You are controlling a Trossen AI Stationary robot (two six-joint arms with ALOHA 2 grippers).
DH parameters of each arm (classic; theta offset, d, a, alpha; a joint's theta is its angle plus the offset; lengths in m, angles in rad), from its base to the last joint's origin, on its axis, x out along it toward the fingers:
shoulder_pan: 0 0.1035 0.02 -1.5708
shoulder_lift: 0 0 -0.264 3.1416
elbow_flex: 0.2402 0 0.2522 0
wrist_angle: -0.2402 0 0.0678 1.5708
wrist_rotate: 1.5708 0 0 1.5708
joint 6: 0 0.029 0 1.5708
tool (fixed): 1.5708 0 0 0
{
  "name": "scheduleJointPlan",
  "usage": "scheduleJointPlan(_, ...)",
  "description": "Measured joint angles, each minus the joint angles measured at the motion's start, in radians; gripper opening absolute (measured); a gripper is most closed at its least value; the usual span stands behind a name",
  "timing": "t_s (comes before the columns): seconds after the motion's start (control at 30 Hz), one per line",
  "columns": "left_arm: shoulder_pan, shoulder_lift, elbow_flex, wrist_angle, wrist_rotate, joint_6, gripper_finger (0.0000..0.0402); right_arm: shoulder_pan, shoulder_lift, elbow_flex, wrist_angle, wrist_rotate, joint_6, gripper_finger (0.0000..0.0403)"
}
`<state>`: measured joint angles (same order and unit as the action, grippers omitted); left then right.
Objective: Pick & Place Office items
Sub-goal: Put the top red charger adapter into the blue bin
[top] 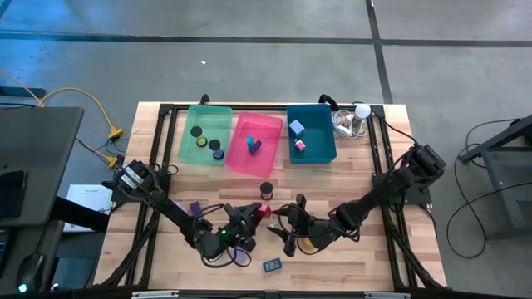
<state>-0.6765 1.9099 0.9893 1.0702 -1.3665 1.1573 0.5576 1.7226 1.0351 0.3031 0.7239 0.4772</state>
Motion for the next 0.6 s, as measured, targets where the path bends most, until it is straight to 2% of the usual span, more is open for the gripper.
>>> scheduleJointPlan(0.2,0.0,0.001,-0.001,-0.006,0.018,-0.003,0.0206,-0.021,-0.002,0.0,0.024,0.043,-0.022,0.0231)
scheduleJointPlan(0.4,0.0,0.001,-0.002,-0.008,0.03,-0.003,0.0207,-0.038,-0.002,0.0,0.069,0.028,-0.055,0.0231)
scheduleJointPlan(0.6,0.0,0.001,-0.002,-0.007,0.029,-0.003,0.0208,-0.066,-0.002,0.0,0.13,-0.084,-0.099,0.0229)
